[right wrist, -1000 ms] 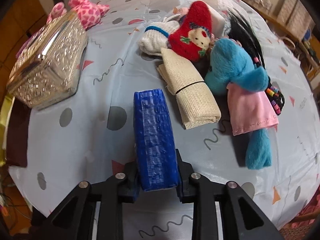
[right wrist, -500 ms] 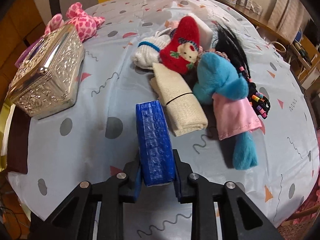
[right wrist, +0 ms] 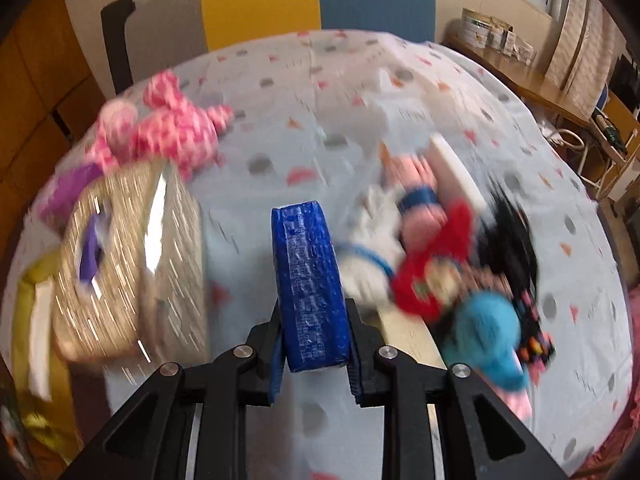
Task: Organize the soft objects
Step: 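Carry the blue tissue pack with the right tool into the gold tray and release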
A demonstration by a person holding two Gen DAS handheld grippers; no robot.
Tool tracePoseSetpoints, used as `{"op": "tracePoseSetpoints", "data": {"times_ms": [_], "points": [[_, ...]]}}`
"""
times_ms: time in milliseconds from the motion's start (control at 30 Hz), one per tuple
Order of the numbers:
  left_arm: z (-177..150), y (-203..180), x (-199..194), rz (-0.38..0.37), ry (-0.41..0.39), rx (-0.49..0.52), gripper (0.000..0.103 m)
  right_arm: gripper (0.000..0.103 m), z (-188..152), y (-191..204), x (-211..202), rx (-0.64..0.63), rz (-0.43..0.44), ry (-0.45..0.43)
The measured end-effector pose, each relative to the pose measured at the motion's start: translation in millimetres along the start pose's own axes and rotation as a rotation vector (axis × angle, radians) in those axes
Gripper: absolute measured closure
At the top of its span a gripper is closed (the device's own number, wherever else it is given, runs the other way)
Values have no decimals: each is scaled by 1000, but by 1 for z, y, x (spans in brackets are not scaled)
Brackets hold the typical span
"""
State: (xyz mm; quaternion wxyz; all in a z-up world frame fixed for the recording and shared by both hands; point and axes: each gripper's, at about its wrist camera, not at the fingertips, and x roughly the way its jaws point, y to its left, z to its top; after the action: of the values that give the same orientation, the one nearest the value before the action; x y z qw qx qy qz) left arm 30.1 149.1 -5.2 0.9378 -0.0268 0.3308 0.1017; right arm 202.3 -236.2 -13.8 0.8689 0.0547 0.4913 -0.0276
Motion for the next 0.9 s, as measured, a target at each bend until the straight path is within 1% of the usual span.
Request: {"op": "tracePoseSetpoints", "data": {"times_ms": [100, 200, 333, 433, 500, 567, 667, 800, 900], "points": [[2, 4, -5, 12, -10, -1, 4, 79, 36, 24, -6, 5, 28, -52], [4, 9, -9, 26, -17, -3, 3, 79, 59, 59, -14, -30, 76, -102], [4, 12, -11, 39, -20, -4, 3, 79, 69, 113, -31, -129, 150, -152], [3, 14, -12, 47, -19, -3, 2, 79, 68, 155, -36, -203, 240, -153], [2, 15, -12, 53, -16, -1, 2, 79, 60, 179, -39, -251, 303, -140], [2, 16, -12, 55, -15, -1, 1, 79, 45, 204, -40, -307, 362, -108], [1, 17, -12, 58, -14, -6, 1, 79, 20, 235, -37, -394, 415, -44], [0, 19, -11, 53, -4, -13, 1, 79, -17, 270, -22, -504, 434, 59], [-4, 22, -9, 45, 9, -25, 0, 79, -42, 289, -6, -544, 430, 117]]}}
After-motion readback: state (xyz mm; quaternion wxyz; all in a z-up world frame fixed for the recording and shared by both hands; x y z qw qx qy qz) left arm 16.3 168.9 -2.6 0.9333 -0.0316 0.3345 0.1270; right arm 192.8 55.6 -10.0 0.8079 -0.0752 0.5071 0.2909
